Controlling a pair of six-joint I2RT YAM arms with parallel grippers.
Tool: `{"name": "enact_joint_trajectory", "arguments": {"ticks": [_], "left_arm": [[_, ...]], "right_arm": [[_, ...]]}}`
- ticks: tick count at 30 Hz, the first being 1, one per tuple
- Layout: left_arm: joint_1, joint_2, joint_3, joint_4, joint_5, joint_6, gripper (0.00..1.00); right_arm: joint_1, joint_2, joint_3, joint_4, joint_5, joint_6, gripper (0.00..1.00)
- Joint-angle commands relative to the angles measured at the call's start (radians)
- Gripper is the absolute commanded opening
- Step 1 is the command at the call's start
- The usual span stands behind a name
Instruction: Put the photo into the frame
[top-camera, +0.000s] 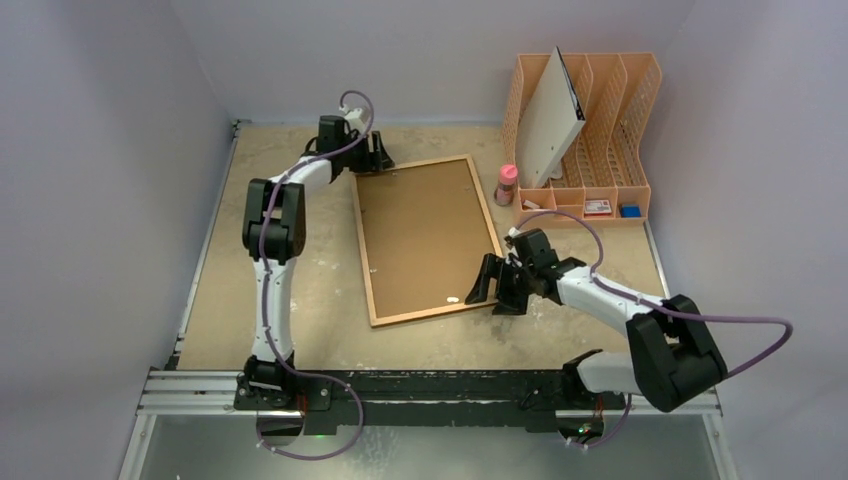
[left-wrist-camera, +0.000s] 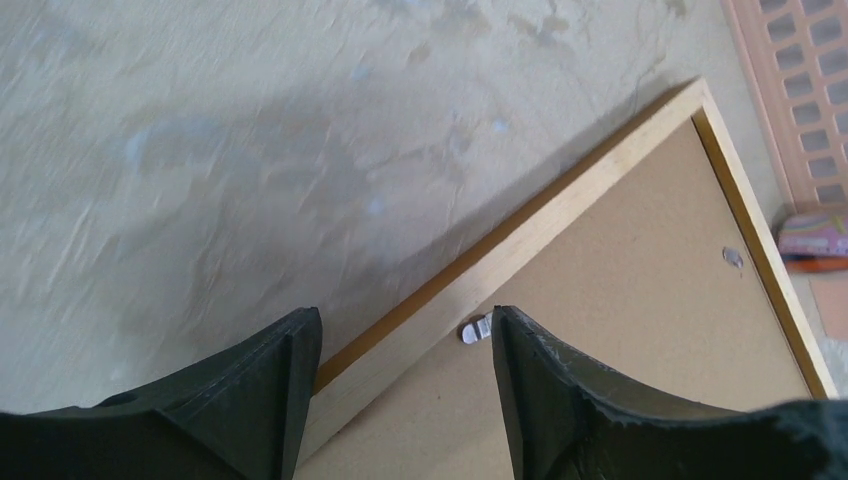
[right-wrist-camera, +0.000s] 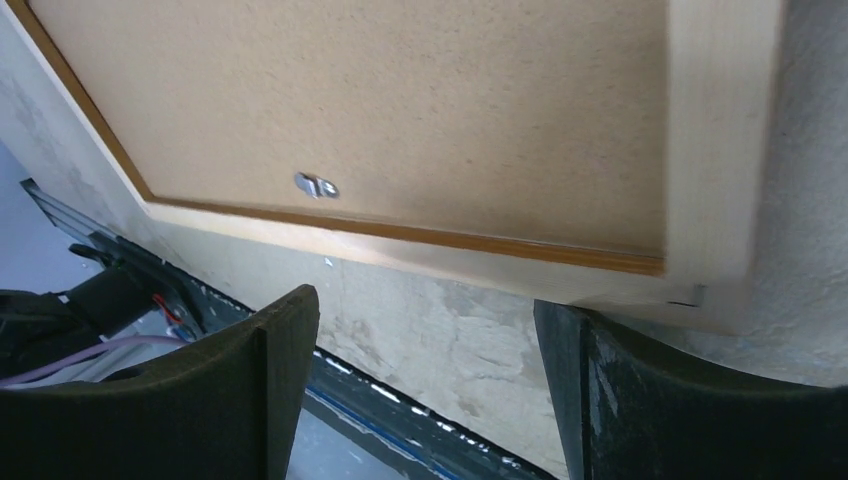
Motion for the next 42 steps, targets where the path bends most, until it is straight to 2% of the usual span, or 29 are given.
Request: {"name": "enact_joint_trajectory", "arguments": {"ticks": [1, 5, 10, 13, 16, 20, 26, 35, 42], "left_arm": [[0.033, -0.155, -0.191, -0.110, 0.119, 0.020, 0.64], [0.051, -0.292, -0.367, -0.136, 0.054, 0.020, 0.63], [0.053, -0.394, -0.448, -0.304, -0.130, 0.039, 0.61], [0.053, -0.449, -0.504, -0.408, -0.229, -0.023, 0.61], [0.050, -0.559, -0.657, -0.374, -0.213, -0.072, 0.61], [0.050, -0.663, -0.783, -0.399, -0.268, -0.103, 0.61], [0.051, -0.895, -1.004, -0.324, -0.320, -0.249, 0.60], [0.051, -1.141, -1.176, -0.307, -0.318, -0.298, 0.61], [0.051, -1.290, -1.263, -0.286, -0.364, -0.352, 0.61]], "right_arm": [[-0.002, 0.079, 0.038, 0.105, 0.079, 0.002, 0.81], [-0.002, 0.142, 0.090, 0.119, 0.092, -0.011, 0.81], [-0.003, 0.200, 0.154, 0.102, 0.134, -0.044, 0.81], [-0.002, 0.227, 0.184, 0.089, 0.187, -0.060, 0.81], [-0.003, 0.260, 0.229, 0.075, 0.253, -0.083, 0.80], [-0.001, 0.286, 0.262, 0.050, 0.331, -0.092, 0.79], [0.001, 0.296, 0.269, 0.003, 0.408, -0.100, 0.78], [0.003, 0.260, 0.243, -0.080, 0.526, -0.097, 0.77], [0.003, 0.178, 0.192, -0.166, 0.548, -0.088, 0.82]]}}
